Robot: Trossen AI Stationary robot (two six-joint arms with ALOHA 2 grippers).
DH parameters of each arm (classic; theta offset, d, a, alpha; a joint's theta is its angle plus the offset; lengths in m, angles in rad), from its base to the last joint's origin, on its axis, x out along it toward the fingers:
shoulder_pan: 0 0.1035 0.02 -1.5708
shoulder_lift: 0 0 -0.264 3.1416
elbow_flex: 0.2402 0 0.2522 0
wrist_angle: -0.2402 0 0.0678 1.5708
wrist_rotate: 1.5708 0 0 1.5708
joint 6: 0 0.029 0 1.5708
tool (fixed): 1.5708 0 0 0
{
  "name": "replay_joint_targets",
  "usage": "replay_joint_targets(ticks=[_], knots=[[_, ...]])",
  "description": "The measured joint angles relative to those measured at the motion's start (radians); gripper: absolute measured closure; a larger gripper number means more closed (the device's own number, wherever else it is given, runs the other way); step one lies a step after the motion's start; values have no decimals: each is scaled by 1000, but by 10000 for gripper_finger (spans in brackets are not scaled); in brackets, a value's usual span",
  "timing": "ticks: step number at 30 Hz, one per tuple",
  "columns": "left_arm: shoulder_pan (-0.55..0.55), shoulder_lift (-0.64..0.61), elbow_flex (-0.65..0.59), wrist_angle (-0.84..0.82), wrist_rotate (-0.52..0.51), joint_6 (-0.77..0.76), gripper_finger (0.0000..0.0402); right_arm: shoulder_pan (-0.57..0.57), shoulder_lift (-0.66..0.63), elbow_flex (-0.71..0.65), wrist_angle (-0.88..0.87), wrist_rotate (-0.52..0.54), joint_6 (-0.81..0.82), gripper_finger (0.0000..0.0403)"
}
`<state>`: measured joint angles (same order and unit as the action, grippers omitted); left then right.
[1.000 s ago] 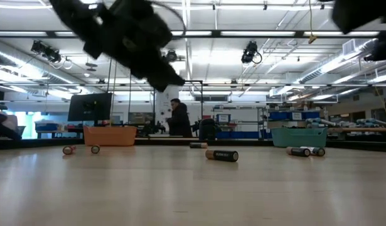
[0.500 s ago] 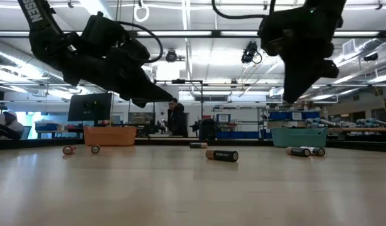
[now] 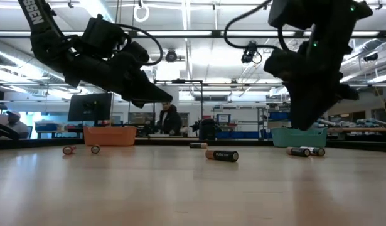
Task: Sort batteries
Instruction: Put the black-orange battery into the orange bin
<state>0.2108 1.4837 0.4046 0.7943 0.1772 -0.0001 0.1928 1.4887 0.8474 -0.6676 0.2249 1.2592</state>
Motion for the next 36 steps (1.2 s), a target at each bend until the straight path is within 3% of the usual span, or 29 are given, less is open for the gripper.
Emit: replay_joint_targets(ticks=[9, 20, 36], knots=[[-1, 0, 0, -3, 0, -12, 392, 0, 0, -94, 122, 10, 7, 289], [-2, 0, -1, -4, 1, -31, 390, 0, 4, -111, 136, 18, 23, 289], [-3, 0, -1, -9, 4, -31, 390, 1, 198, -5, 113, 18, -67, 295]])
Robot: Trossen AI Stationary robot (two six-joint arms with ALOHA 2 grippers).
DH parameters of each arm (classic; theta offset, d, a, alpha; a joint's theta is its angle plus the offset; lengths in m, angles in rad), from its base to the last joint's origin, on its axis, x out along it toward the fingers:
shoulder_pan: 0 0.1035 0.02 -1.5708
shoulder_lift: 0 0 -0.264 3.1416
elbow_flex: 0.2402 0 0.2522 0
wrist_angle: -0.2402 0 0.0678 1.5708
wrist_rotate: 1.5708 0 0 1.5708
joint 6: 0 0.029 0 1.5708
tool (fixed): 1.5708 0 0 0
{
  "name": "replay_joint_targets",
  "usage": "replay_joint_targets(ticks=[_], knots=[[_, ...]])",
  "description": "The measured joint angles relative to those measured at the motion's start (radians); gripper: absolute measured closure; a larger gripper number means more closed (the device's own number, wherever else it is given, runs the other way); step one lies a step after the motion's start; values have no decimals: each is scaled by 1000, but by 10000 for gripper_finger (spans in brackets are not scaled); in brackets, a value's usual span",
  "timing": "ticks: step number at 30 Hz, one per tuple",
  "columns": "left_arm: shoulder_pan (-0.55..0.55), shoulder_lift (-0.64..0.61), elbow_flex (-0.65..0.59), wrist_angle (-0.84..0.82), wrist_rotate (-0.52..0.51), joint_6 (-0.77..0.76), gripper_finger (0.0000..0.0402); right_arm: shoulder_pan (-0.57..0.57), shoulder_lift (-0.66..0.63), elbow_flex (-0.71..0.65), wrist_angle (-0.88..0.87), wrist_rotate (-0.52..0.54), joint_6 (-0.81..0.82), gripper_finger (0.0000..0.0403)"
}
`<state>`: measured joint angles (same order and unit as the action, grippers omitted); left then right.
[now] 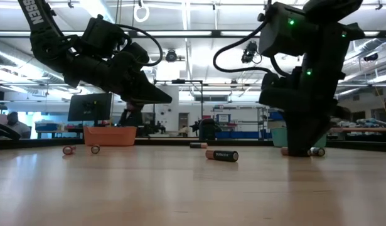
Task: Sort batteries
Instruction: Put the black-orange battery into the orange bin
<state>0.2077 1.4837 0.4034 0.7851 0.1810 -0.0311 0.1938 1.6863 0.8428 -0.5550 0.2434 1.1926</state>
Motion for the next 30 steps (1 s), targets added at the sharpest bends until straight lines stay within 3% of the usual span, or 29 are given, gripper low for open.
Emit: replay_joint_targets(ticks=[6, 13, 17, 23, 30], knots=[[0, 0, 0, 13, 17, -32, 390, 0, 26, 43, -41, -2, -75, 344], [0, 1, 0, 115, 58, -129, 390, 1, 17, 128, -33, -9, -247, 344], [0, 1, 0, 229, 162, -181, 390, 4, 11, 198, 23, 39, -384, 344], [-14, 1, 0, 398, 327, -223, 382, 21, -14, 293, 206, 157, -645, 344], [-66, 2, 3, 492, 287, -219, 316, 41, -52, 303, 515, 239, -896, 344]])
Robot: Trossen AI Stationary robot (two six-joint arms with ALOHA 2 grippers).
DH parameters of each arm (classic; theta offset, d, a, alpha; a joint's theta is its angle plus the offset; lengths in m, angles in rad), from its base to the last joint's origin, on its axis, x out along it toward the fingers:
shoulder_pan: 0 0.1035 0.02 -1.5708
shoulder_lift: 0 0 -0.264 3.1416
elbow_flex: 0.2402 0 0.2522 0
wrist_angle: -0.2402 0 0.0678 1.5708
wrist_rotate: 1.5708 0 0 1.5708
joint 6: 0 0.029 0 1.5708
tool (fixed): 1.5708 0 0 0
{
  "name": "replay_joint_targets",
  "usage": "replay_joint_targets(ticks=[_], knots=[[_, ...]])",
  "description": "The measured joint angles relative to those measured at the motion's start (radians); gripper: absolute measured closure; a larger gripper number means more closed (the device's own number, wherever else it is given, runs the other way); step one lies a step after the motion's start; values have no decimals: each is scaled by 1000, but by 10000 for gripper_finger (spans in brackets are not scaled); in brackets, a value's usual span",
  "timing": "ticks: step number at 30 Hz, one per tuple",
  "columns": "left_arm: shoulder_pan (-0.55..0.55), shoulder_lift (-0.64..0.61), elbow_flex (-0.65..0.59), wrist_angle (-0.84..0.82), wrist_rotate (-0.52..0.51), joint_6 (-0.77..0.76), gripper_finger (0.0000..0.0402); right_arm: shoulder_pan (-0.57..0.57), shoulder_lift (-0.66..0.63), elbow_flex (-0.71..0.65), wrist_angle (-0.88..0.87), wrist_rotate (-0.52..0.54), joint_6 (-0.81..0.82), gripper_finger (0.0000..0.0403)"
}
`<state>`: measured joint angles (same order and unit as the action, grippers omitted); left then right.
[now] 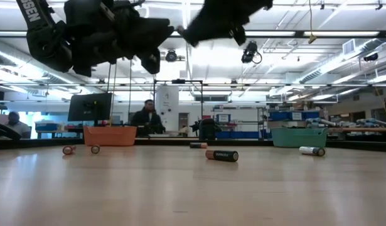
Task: Sort batteries
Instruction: Put the black-orange battery into the orange bin
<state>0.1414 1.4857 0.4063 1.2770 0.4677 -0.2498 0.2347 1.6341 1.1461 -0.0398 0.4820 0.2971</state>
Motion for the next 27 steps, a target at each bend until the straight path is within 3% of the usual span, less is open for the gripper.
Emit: replay_joint_targets(ticks=[6, 11, 19, 27], knots=[[-14, 0, 2, 13, -80, 36, 236, 8, 0, 0, 96, 0, -83, 344], [-21, 0, 15, 15, -81, 56, 193, 12, 0, 0, 100, 2, -91, 344], [-75, 19, 62, 1, -81, 118, 198, 12, 0, -1, 123, 22, -111, 344], [-78, 20, 80, -7, -67, 130, 238, 12, 0, -1, 135, 22, -118, 344]])
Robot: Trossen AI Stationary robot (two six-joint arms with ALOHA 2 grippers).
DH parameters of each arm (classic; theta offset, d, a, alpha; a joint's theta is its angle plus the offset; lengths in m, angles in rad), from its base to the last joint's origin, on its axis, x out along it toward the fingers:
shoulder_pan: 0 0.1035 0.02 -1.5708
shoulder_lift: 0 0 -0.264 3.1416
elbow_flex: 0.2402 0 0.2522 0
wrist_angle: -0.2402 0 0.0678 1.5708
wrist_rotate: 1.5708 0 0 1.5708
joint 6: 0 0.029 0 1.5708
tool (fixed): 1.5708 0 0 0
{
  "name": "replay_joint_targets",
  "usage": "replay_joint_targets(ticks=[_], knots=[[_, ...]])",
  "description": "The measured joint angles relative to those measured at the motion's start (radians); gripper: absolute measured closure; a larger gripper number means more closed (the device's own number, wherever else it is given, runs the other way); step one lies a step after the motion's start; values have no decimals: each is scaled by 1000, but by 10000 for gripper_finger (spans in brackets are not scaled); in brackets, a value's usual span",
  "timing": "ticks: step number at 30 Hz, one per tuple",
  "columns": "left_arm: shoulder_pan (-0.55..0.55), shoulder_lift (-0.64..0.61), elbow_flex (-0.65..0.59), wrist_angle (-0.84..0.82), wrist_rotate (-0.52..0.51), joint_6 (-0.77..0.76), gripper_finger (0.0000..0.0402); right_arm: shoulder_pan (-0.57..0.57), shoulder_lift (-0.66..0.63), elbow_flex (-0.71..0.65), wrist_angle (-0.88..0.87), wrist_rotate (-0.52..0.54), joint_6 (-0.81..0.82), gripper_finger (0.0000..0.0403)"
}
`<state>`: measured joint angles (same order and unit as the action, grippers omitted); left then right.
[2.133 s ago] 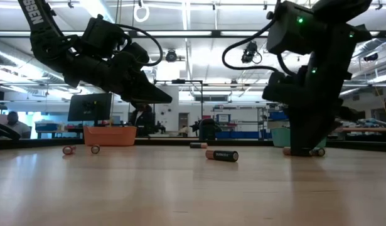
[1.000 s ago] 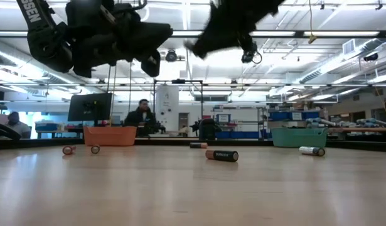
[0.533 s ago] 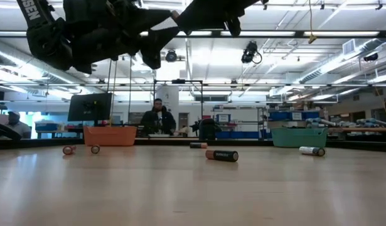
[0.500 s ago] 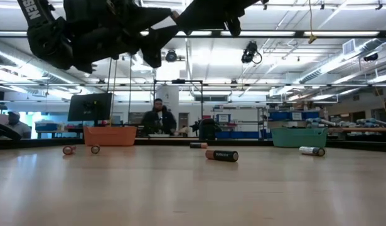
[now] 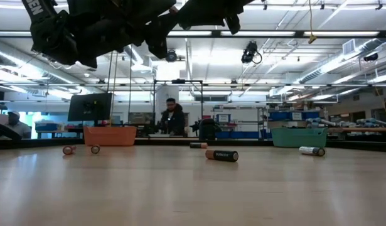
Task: Sort batteries
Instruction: Put the black-orange battery into the orange bin
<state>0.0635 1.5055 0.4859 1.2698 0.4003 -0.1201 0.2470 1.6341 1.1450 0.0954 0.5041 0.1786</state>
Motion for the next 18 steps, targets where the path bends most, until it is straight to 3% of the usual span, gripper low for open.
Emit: replay_joint_targets(ticks=[14, 18], knots=[[1, 0, 22, -37, 21, 57, 344, 1, 0, 0, 17, -6, -10, 344], [1, 0, 22, -38, 30, 68, 344, 1, 0, 0, 17, -5, -11, 344]])
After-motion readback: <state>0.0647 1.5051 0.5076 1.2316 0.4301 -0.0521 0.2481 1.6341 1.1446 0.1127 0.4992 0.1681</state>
